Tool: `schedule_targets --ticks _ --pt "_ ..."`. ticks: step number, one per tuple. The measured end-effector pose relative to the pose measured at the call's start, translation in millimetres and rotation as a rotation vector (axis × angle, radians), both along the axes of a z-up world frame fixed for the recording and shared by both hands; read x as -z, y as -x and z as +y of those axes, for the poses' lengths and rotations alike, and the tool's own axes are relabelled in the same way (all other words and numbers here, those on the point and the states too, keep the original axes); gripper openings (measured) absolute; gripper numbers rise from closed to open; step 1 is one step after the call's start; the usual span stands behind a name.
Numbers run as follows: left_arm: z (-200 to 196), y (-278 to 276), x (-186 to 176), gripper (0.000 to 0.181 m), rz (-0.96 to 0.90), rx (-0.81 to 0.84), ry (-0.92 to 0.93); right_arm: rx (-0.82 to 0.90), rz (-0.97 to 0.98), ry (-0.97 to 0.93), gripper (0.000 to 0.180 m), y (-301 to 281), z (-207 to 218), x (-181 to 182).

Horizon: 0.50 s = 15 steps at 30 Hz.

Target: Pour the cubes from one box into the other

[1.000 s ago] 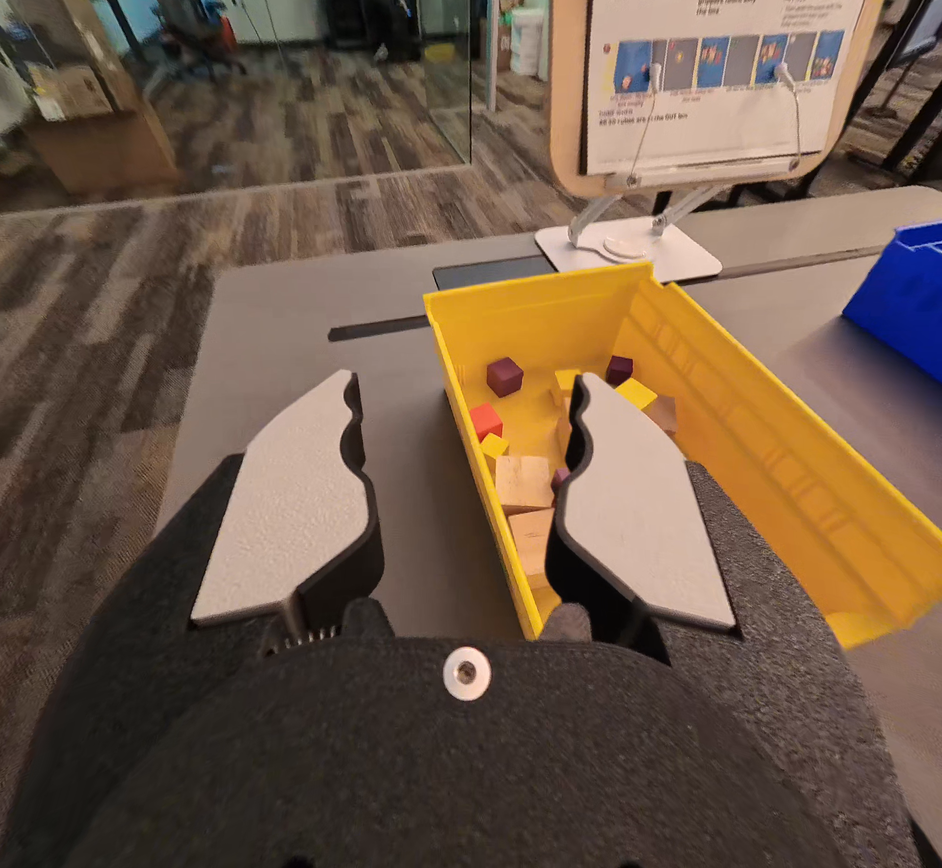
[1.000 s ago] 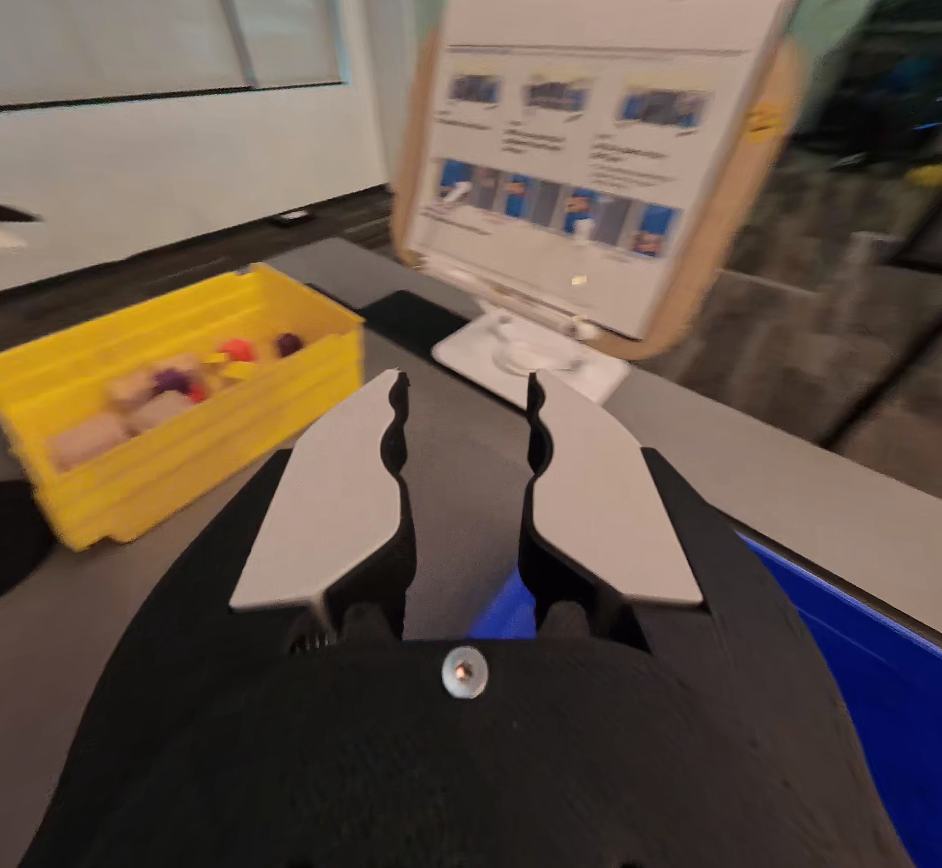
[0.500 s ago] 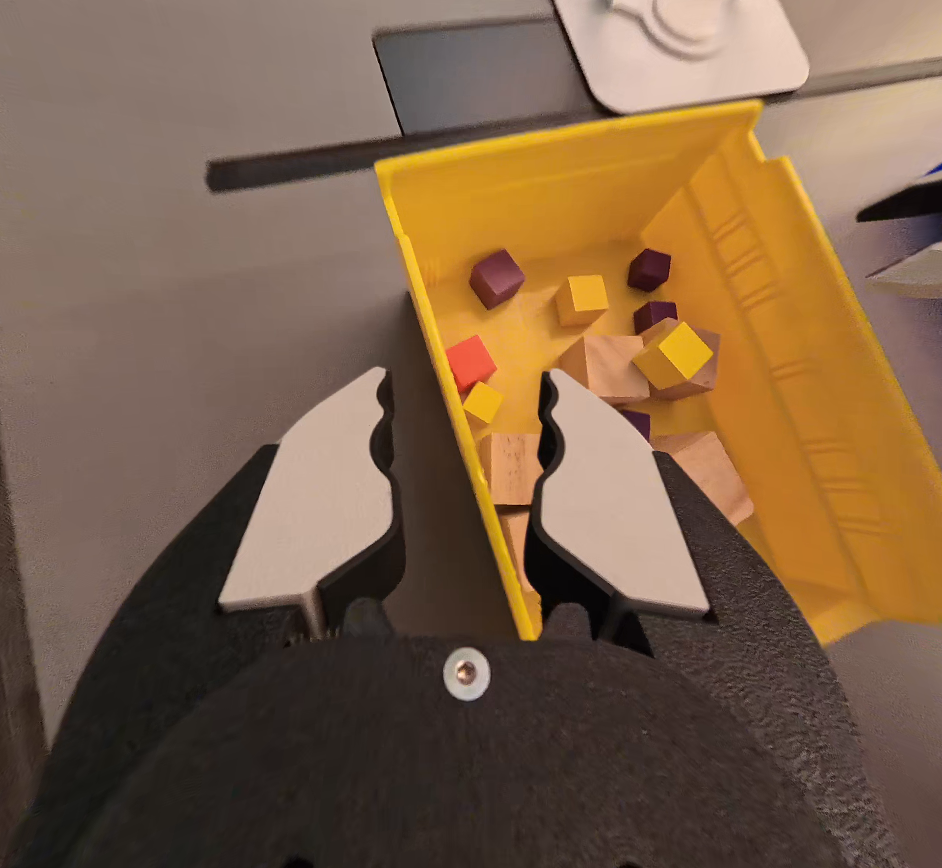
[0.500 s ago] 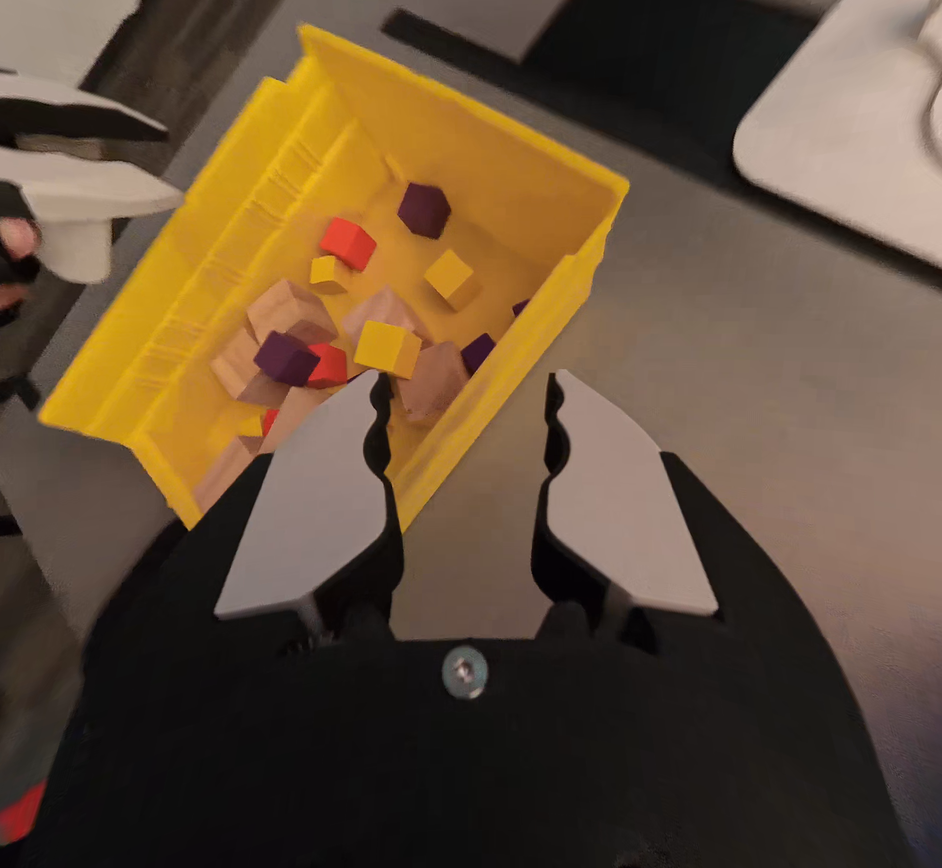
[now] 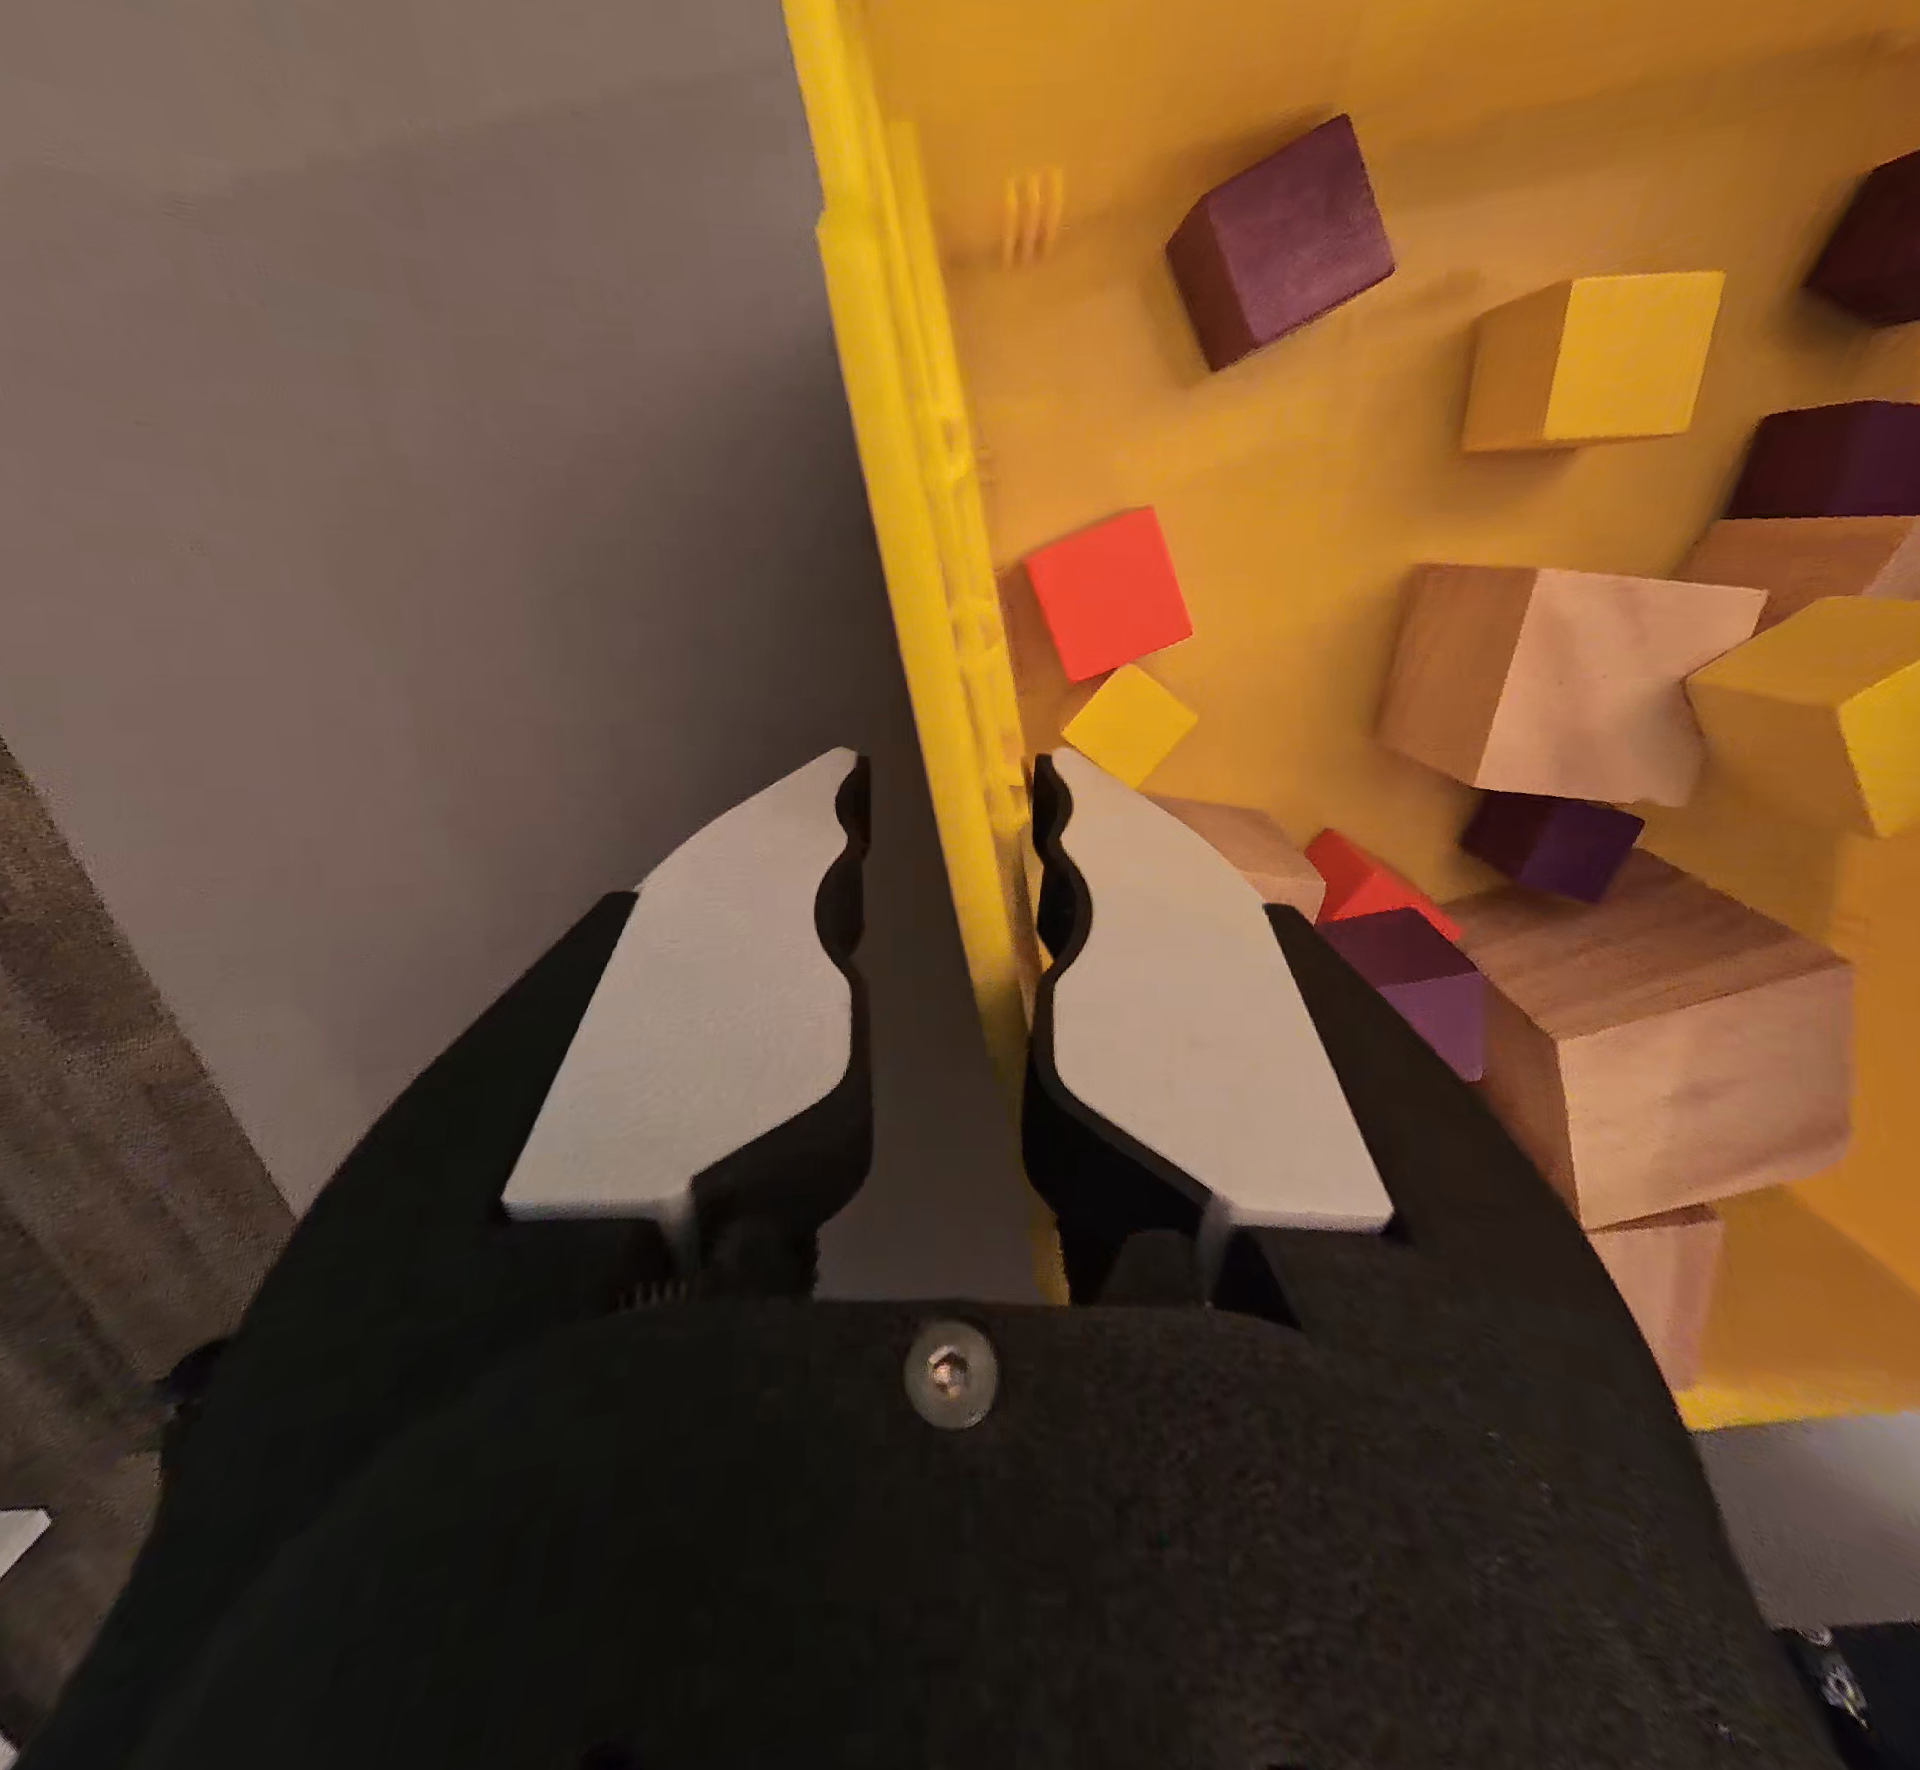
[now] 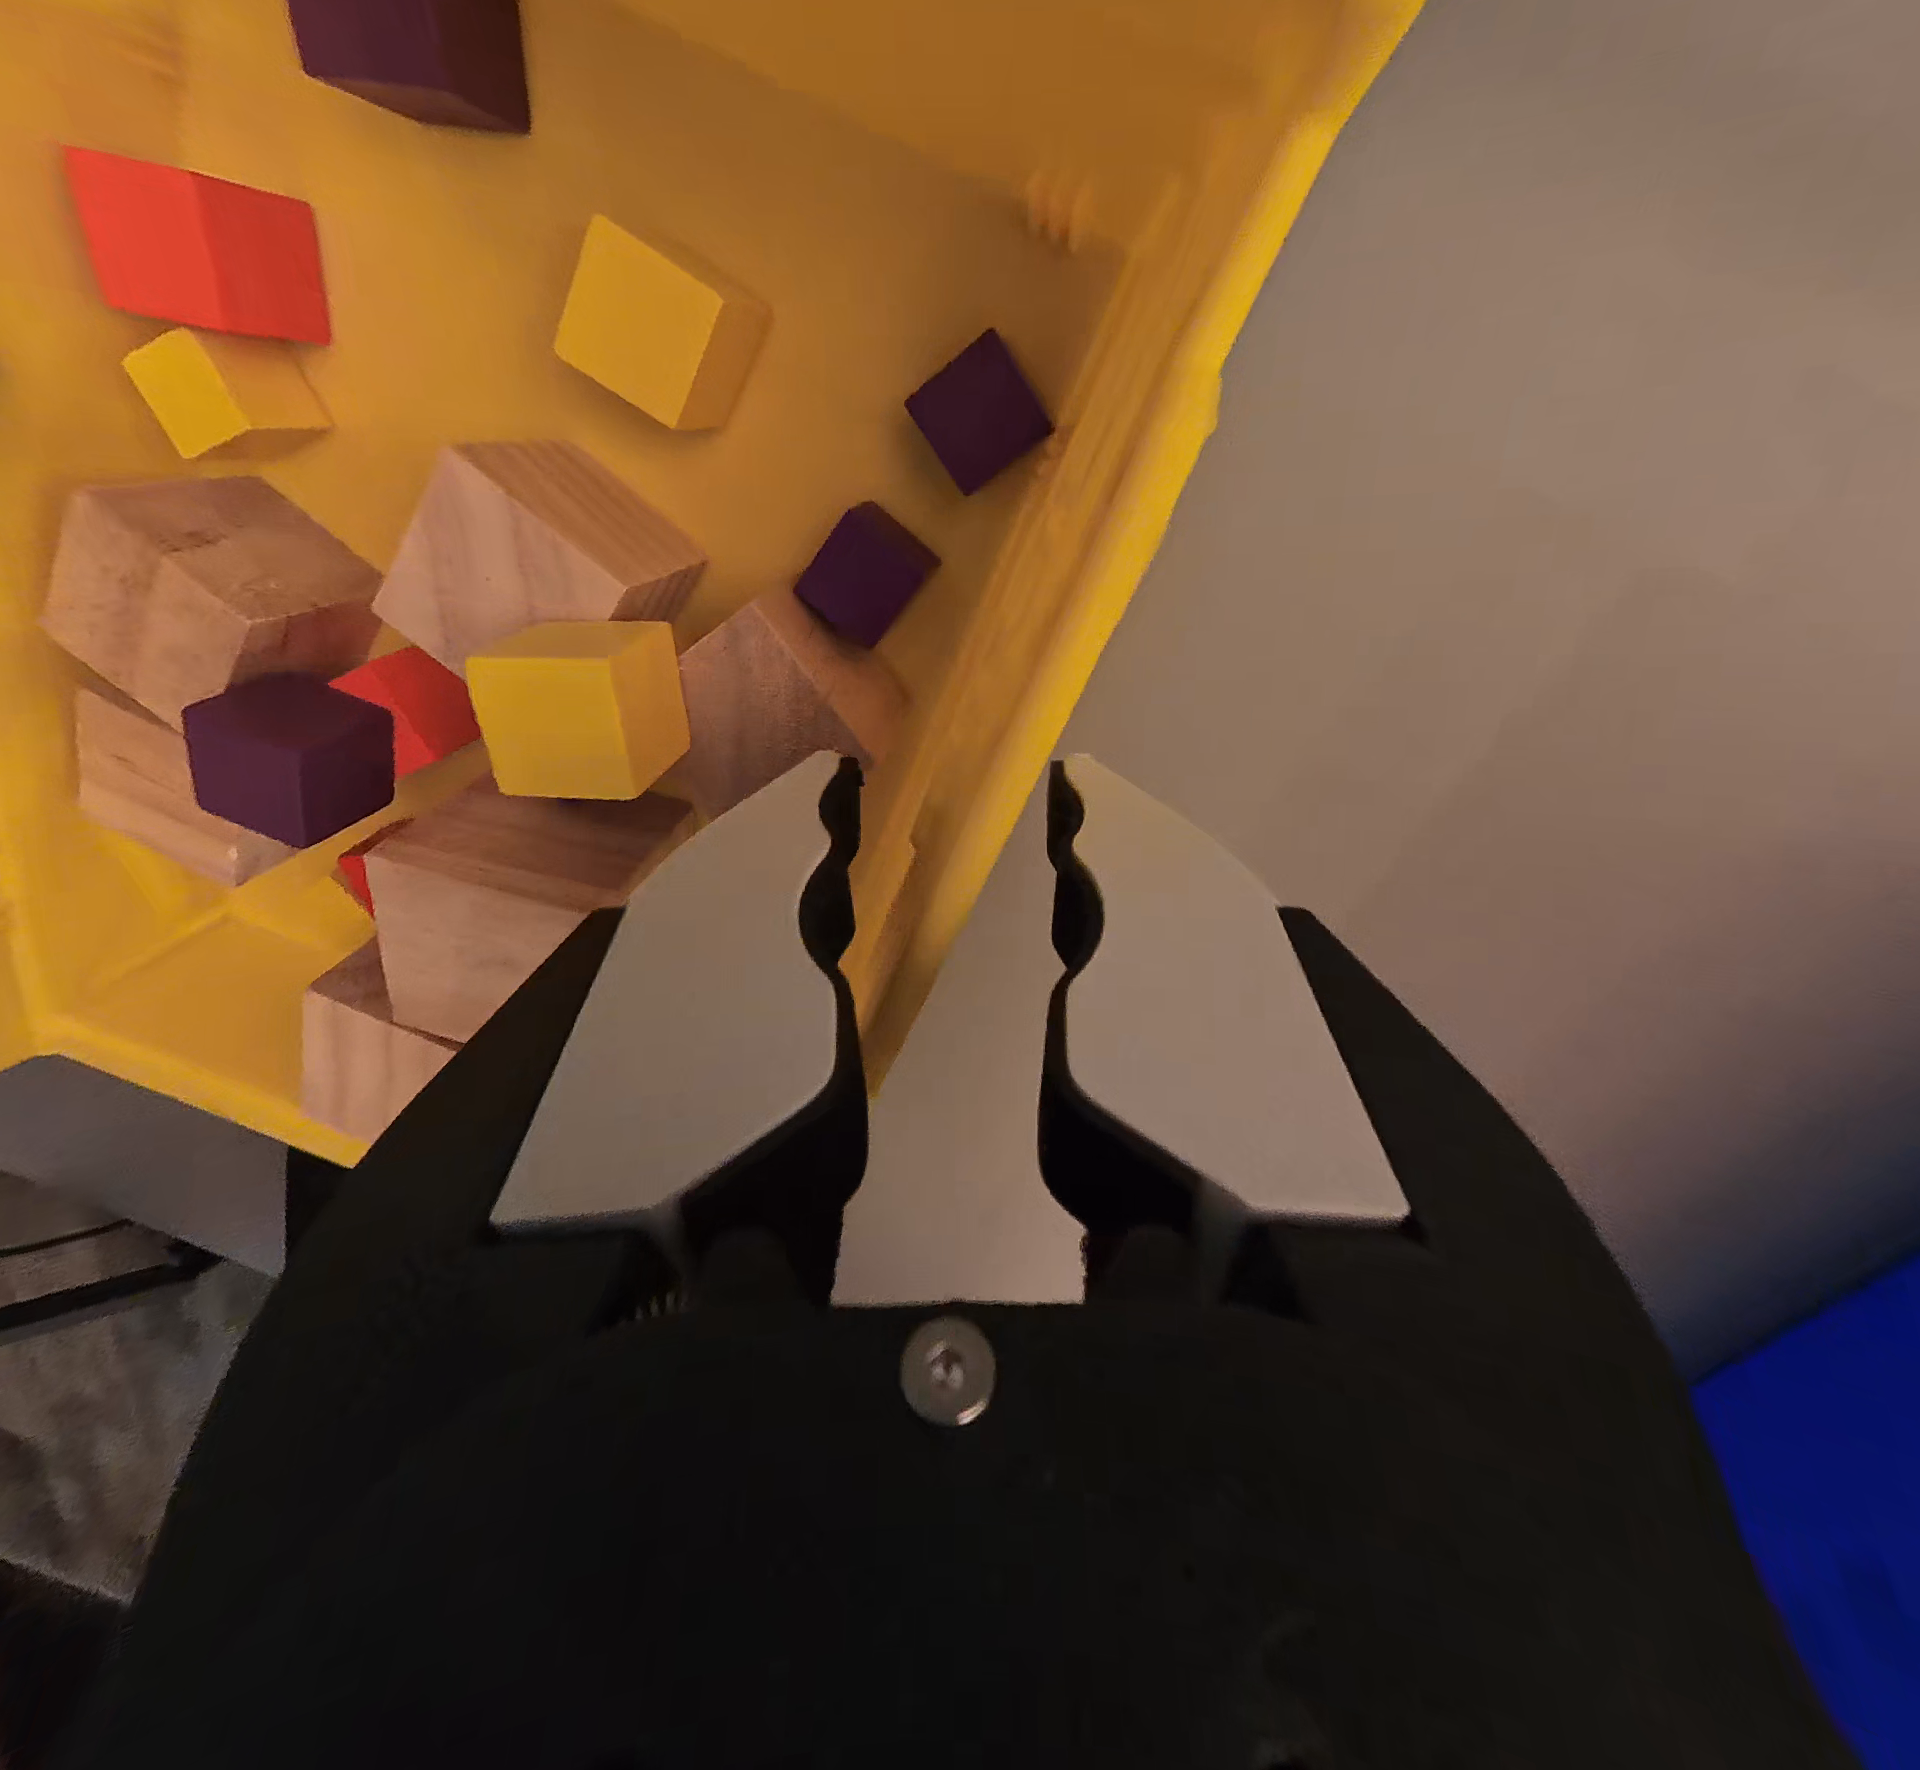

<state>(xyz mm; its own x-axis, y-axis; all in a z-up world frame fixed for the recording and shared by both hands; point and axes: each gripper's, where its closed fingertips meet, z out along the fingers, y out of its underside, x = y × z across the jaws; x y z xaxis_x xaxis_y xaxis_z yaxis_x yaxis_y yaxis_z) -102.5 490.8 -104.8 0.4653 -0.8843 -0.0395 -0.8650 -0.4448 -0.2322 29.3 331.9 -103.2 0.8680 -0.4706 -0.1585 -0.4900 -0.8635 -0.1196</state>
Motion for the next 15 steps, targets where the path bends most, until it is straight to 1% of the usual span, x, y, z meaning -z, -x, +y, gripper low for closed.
schedule_targets --ticks 2,4,5,7,11,15 --pt "-0.6 -0.5 0.0 0.028 0.016 0.013 -0.002 0.008 0.01 0.031 0.03 2.1 -1.0 6.0" --pt "-4.2 -2.1 0.7 0.021 0.019 0.031 0.033 0.025 0.027 0.05 0.026 4.5 -2.2 10.8" --pt "-4.5 -2.3 0.8 0.02 0.022 0.028 0.051 0.039 0.03 0.032 0.019 4.4 0.8 10.1" --pt "-5.3 -2.8 1.2 0.019 0.023 0.016 0.095 0.05 0.027 0.035 0.014 4.2 1.1 10.8" --pt "-10.3 -8.1 5.6 0.006 -0.011 -0.002 0.169 0.053 0.027 0.057 0.011 5.9 0.3 14.0" --pt "-10.2 -8.4 6.2 0.006 -0.009 0.005 0.166 0.071 0.062 0.068 0.009 7.5 -1.0 15.1"
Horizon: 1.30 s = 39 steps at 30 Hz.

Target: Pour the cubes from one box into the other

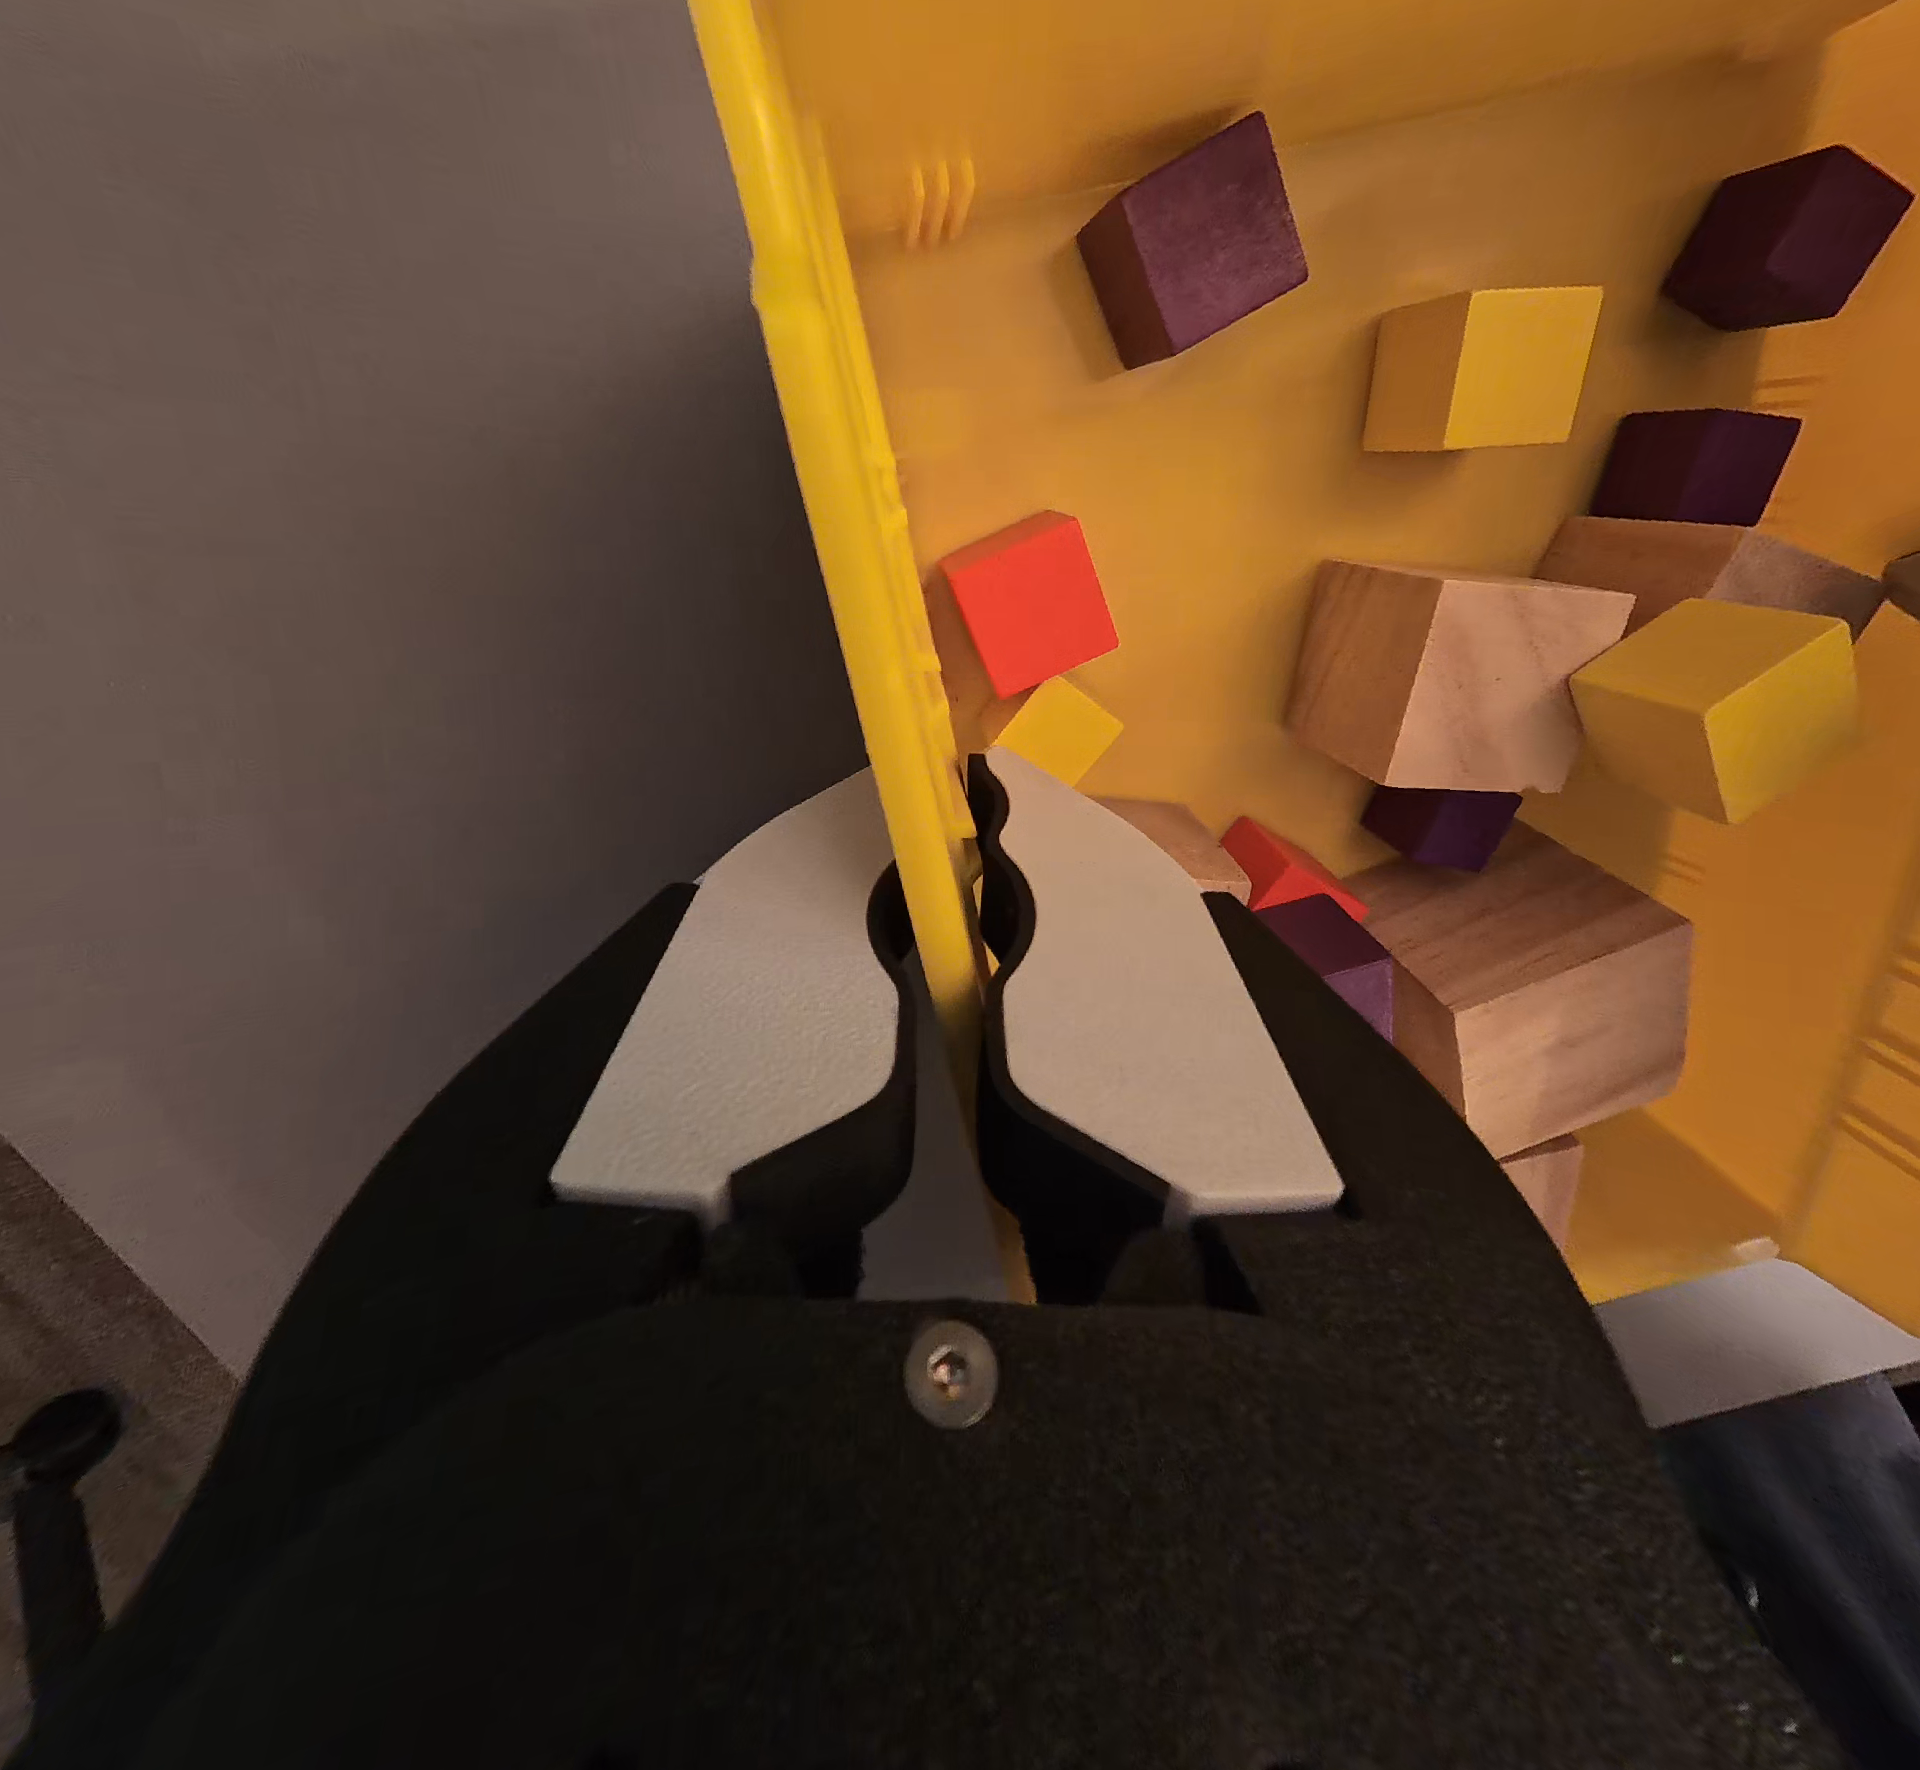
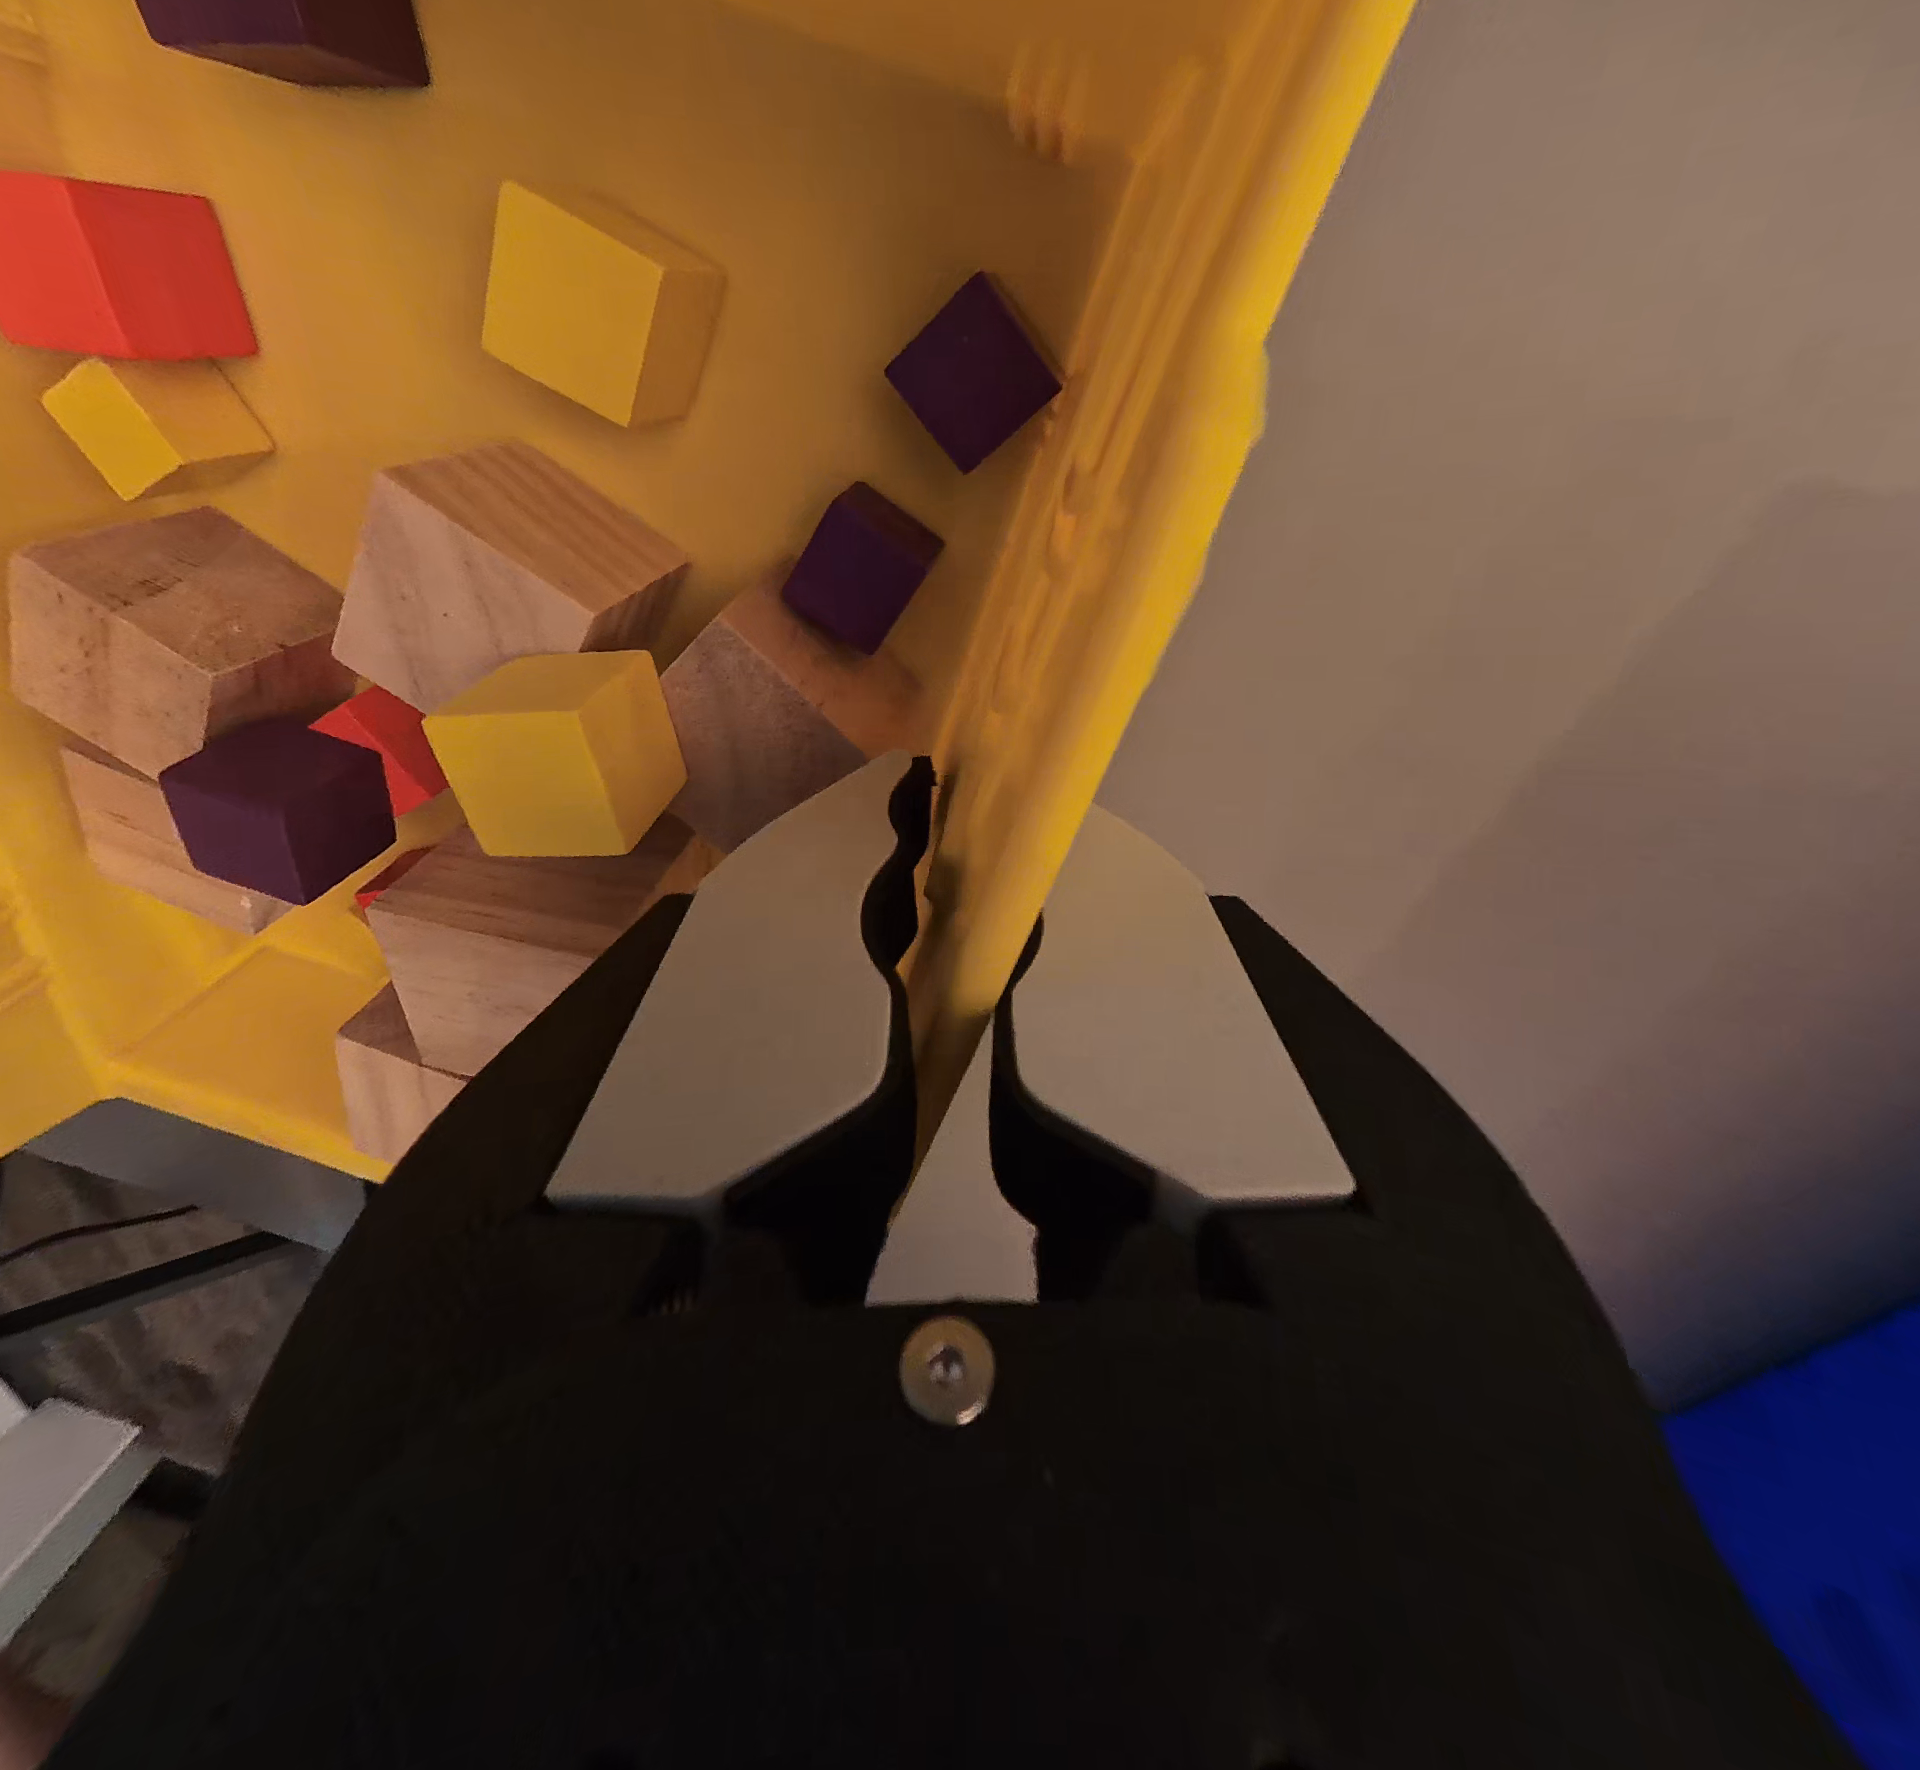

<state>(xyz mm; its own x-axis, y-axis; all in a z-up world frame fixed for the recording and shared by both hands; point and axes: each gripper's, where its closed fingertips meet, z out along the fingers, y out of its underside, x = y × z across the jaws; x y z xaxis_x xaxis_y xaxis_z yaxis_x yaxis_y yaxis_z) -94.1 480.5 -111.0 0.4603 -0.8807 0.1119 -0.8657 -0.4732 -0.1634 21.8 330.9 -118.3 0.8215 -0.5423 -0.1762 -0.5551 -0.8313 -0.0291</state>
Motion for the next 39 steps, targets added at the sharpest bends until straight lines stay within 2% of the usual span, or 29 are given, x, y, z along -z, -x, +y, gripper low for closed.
schedule_targets --ticks 9,16,29,34,39 --pt "-5.6 2.8 -0.1 0.006 0.014 0.003 0.019 0.002 0.047 0.012 0.006 1.7 -2.5 0.0" --pt "-24.2 0.9 -10.5 0.006 0.105 0.024 0.01 -0.018 0.099 0.012 0.006 -3.3 -19.1 -4.6" --pt "-90.9 -66.7 -39.6 0.007 0.125 0.141 -0.031 0.058 0.128 -0.017 0.006 -59.2 -93.8 -27.4" --pt "-115.9 -95.0 -64.1 0.006 0.106 0.158 -0.054 0.075 0.11 -0.048 0.007 -83.9 -121.4 -49.7" --pt "-150.8 -128.0 -106.9 0.006 0.099 0.178 -0.075 0.091 0.07 -0.075 0.007 -114.7 -157.0 -91.3"
